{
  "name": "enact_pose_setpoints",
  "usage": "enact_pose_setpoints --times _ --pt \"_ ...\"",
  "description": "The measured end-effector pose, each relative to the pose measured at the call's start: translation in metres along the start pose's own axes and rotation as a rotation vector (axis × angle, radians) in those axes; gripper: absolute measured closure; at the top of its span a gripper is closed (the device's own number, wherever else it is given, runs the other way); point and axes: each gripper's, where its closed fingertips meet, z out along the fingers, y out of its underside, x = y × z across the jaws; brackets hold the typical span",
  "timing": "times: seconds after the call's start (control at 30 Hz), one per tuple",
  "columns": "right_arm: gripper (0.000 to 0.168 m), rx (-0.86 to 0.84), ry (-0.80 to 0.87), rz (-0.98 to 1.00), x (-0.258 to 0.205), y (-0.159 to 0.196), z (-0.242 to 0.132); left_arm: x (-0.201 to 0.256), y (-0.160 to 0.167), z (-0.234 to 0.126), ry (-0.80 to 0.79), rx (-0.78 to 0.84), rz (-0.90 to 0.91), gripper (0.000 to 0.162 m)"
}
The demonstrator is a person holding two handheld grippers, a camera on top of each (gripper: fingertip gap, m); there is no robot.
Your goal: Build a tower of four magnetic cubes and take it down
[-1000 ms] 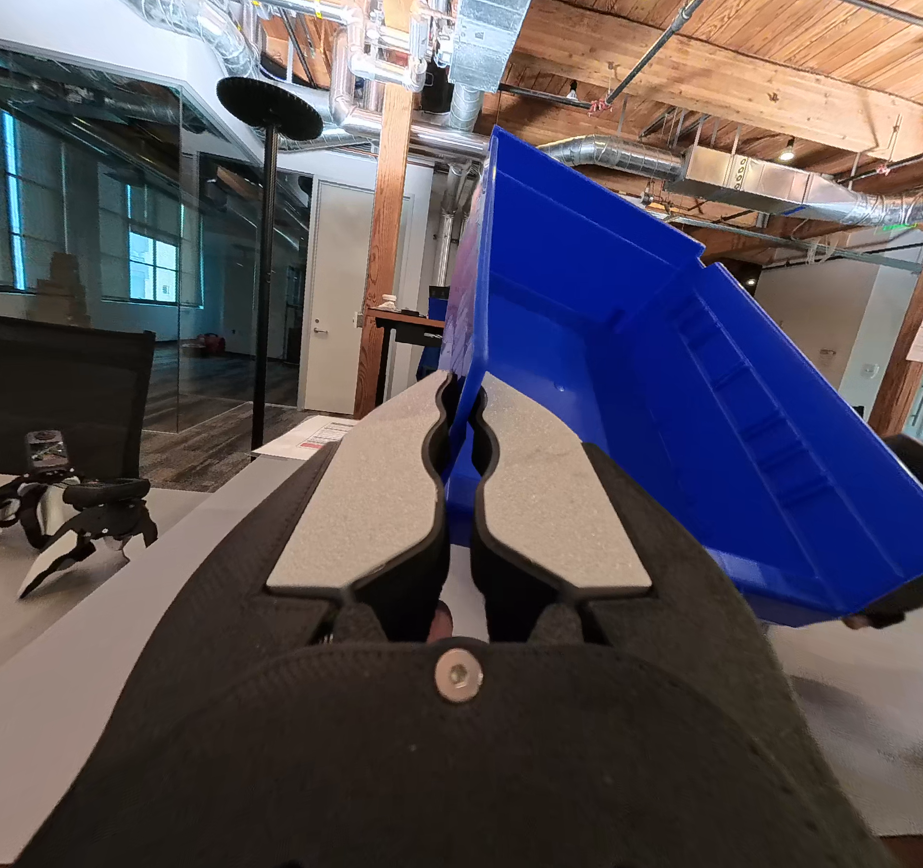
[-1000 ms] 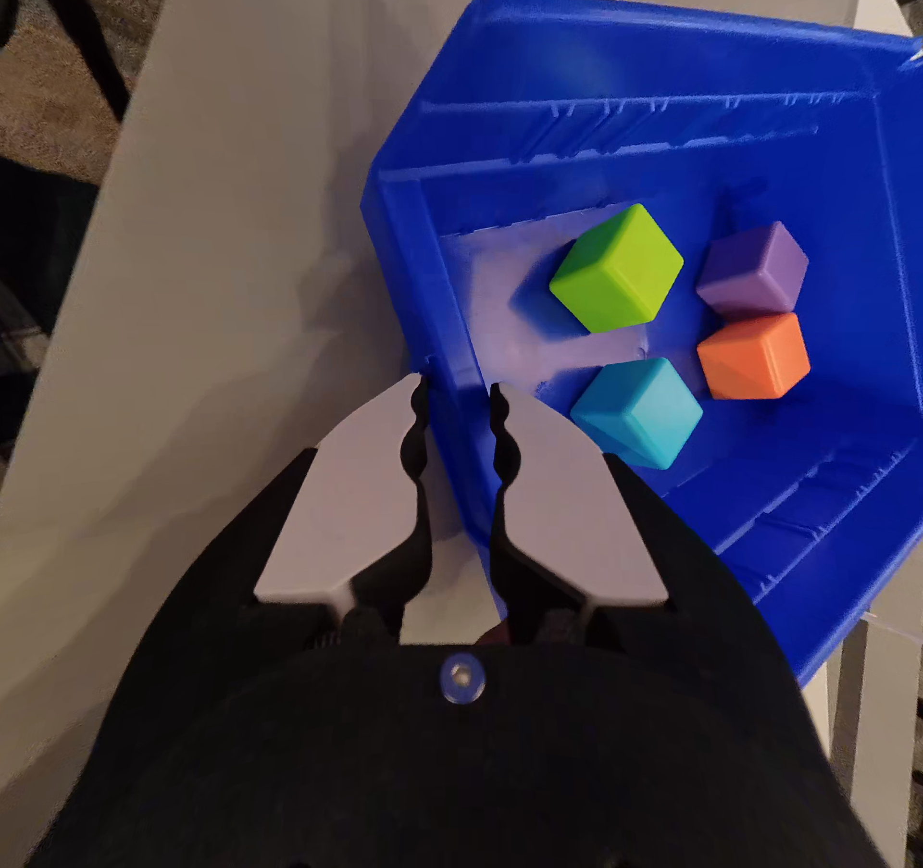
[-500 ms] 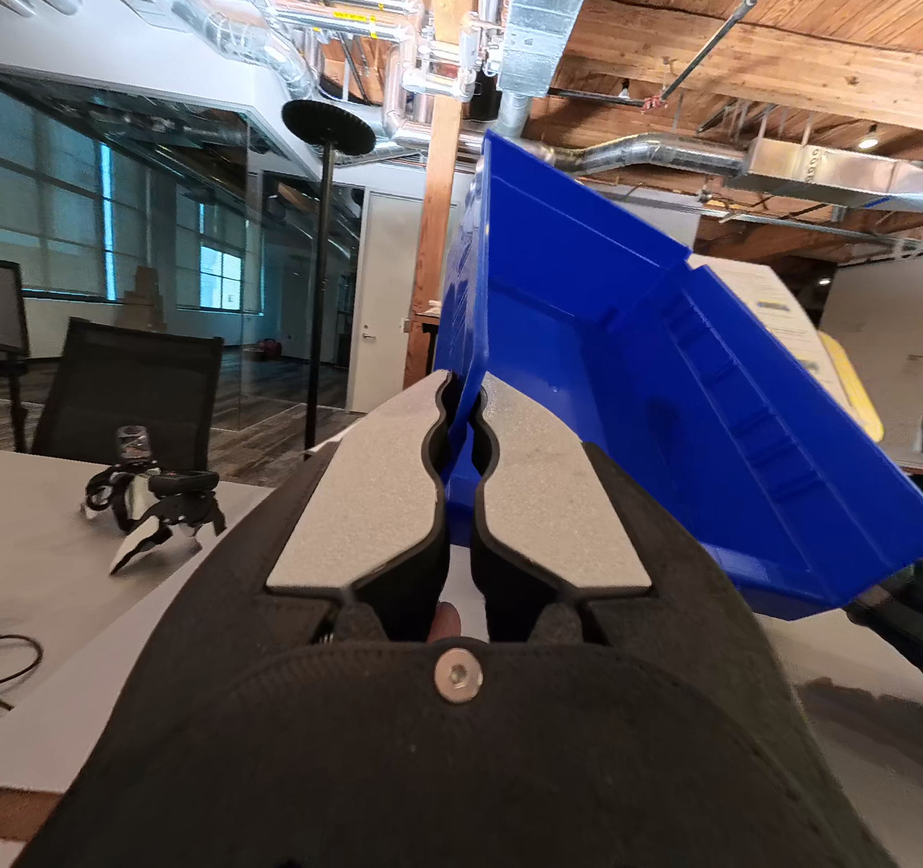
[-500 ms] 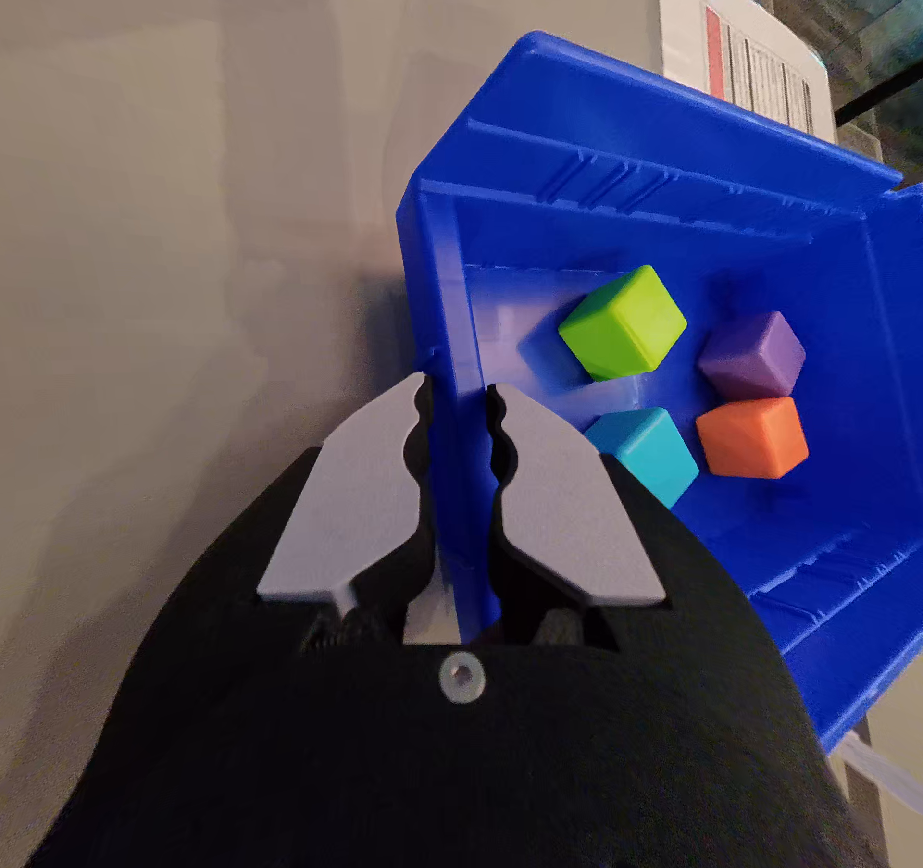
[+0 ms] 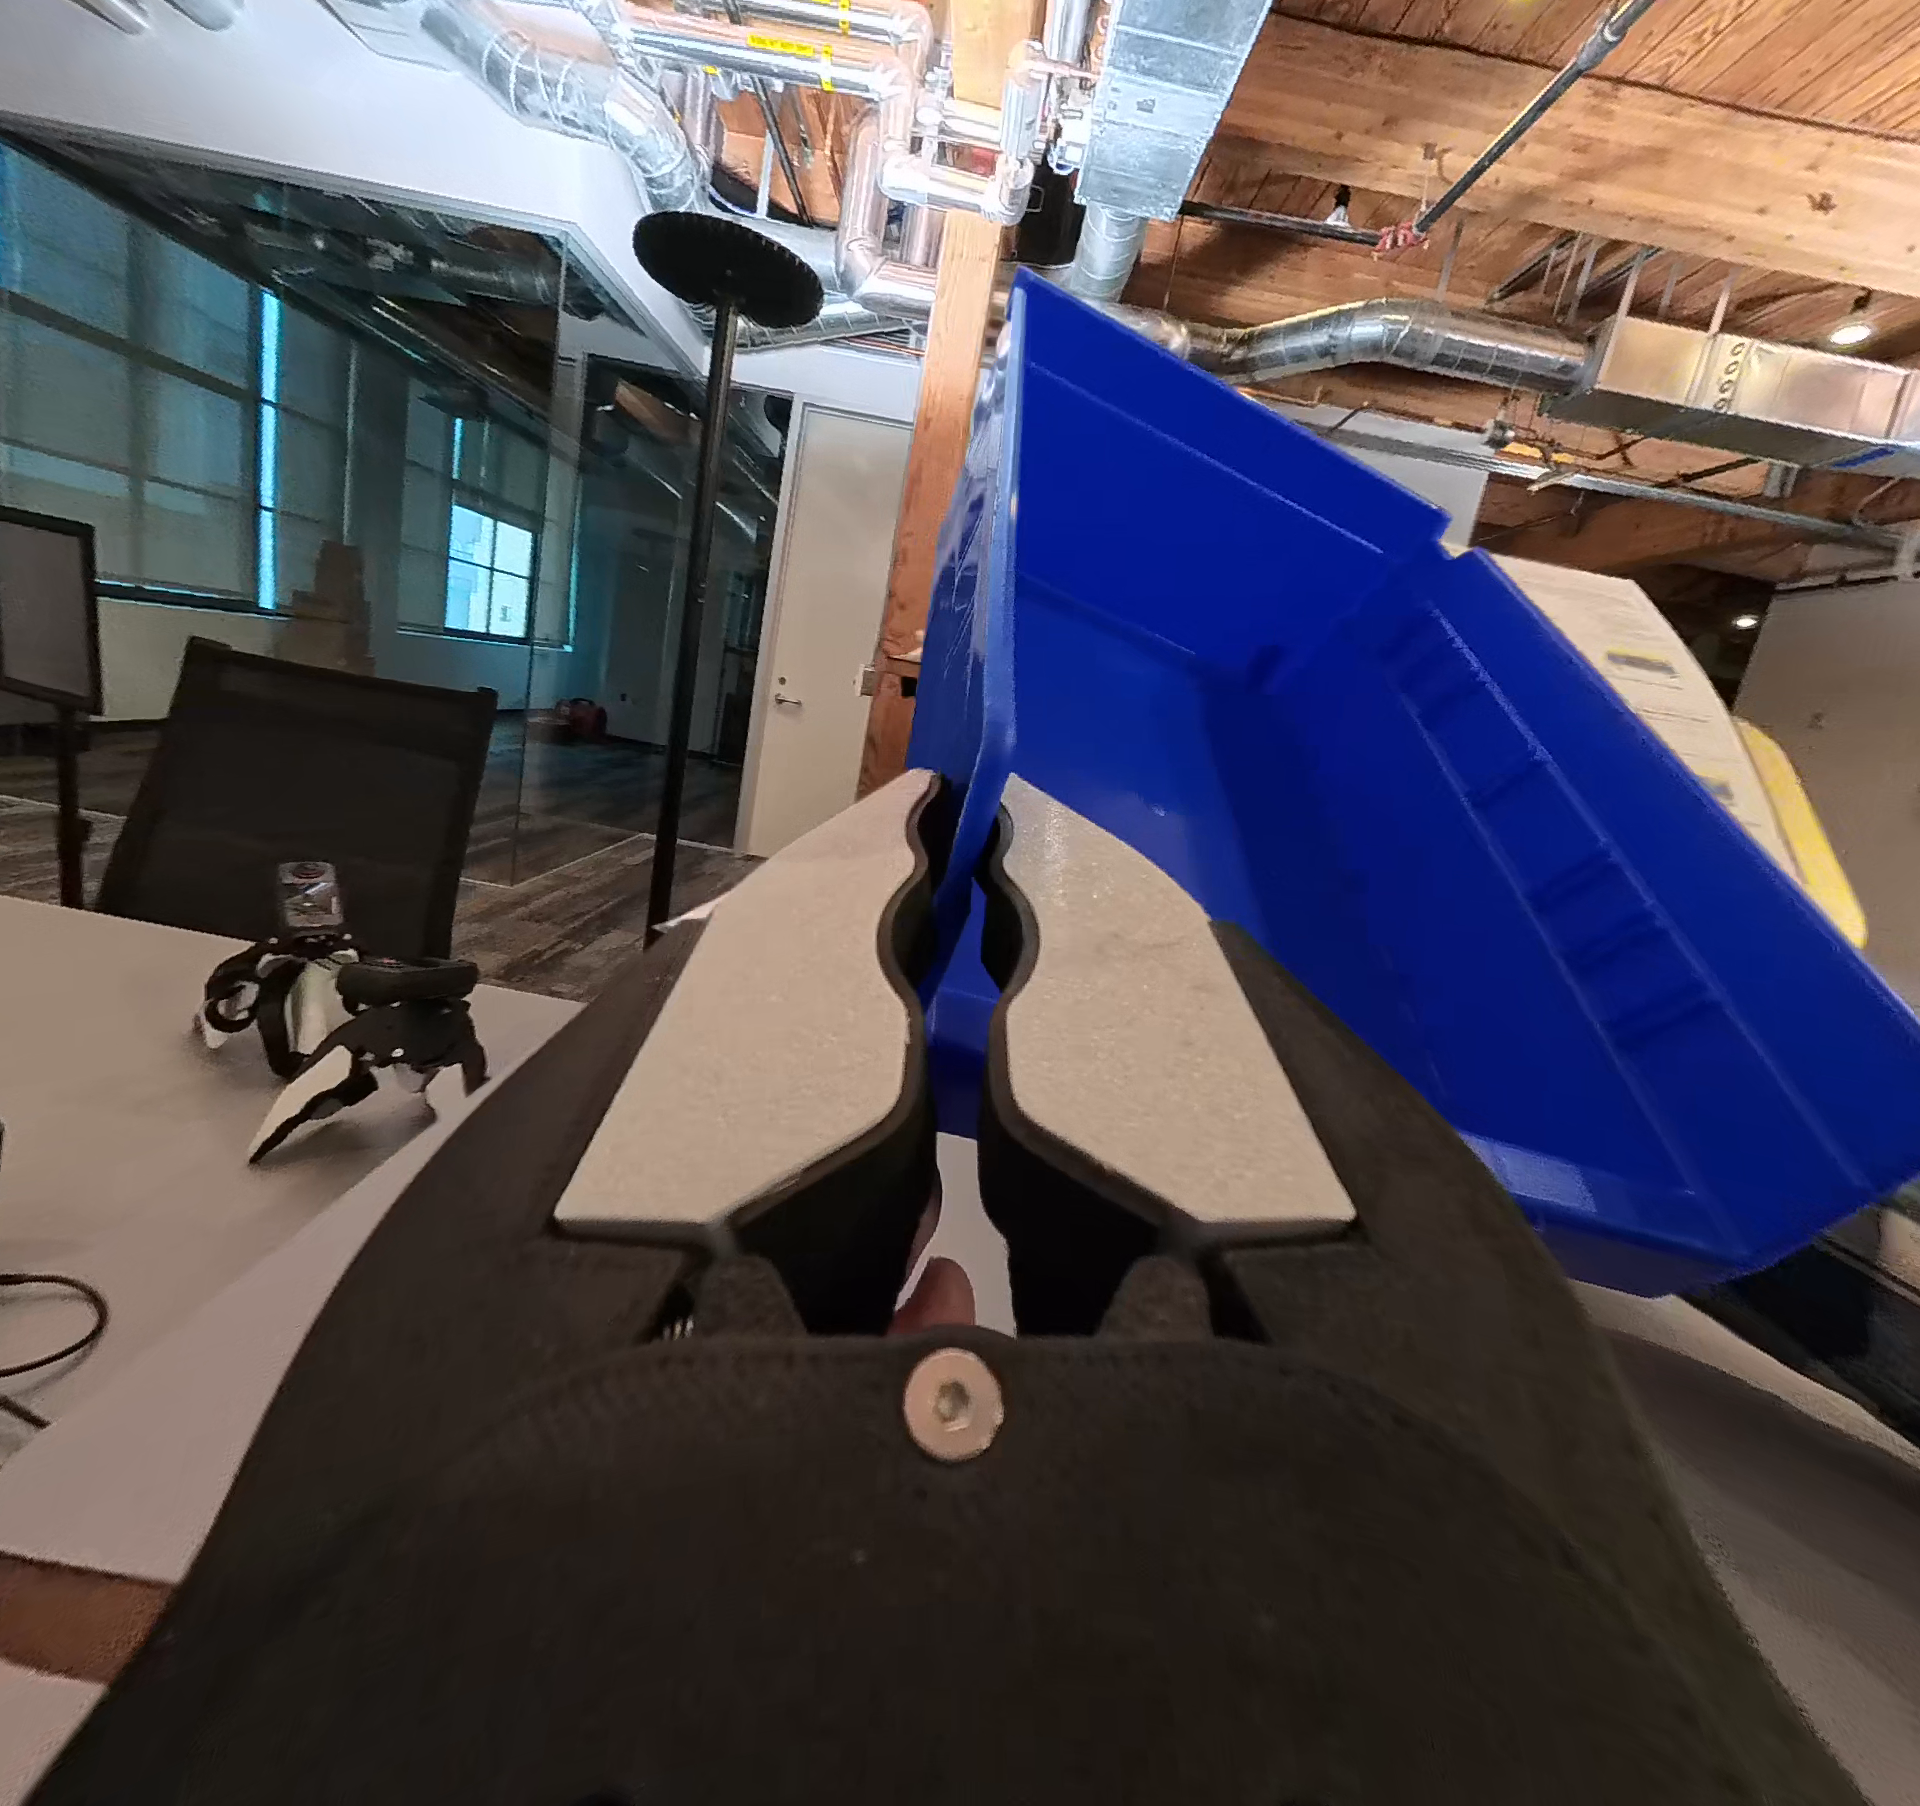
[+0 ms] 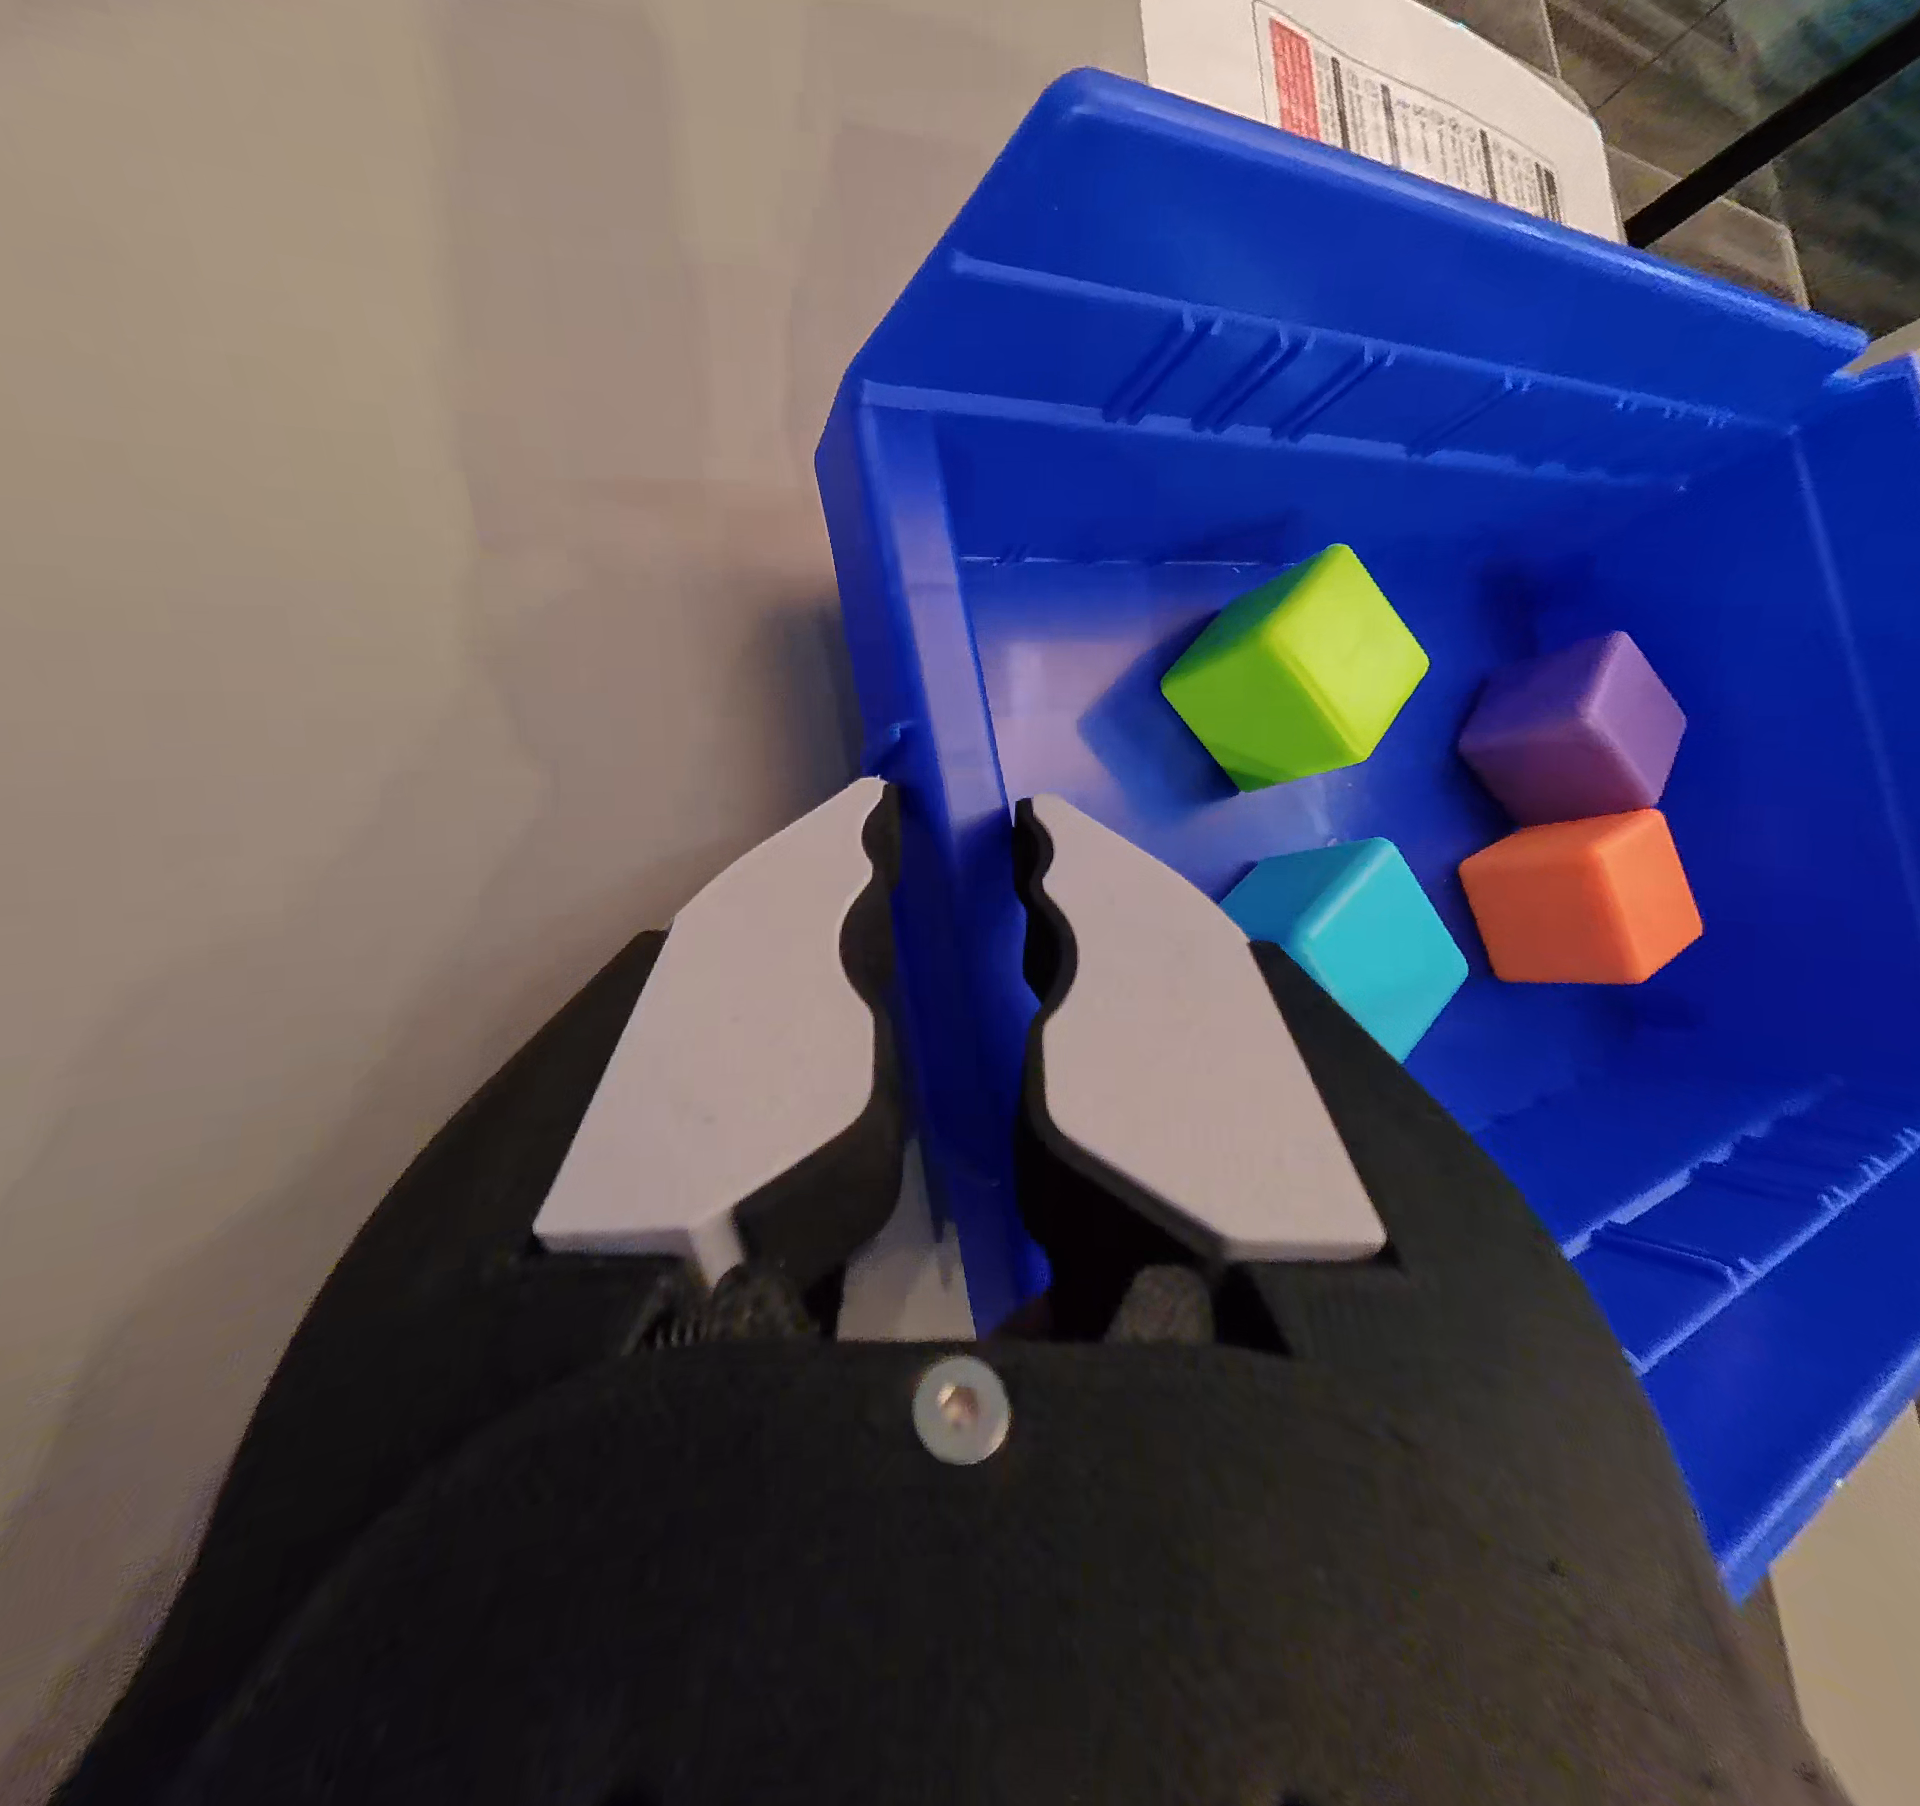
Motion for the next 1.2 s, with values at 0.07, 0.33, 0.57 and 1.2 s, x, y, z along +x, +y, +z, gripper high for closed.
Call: enact_pose_setpoints --times 0.07,0.33,0.57,1.2 --pt "0.128 0.03 0.011 -0.02 -0.002 -0.001 -0.013 0.009 0.002 0.002 0.029 -0.002 -0.018 0.158" --pt "0.124 0.081 -0.033 0.244 -0.012 0.097 -0.149 0.065 0.013 0.007 0.251 -0.016 -0.169 0.159" --pt "0.131 0.273 0.118 0.578 0.018 0.22 -0.323 0.135 0.038 0.024 0.393 -0.12 -0.241 0.158" --pt "0.119 0.605 0.421 0.864 -0.033 0.329 -0.503 0.473 0.228 0.096 0.755 -0.679 -0.238 0.159"
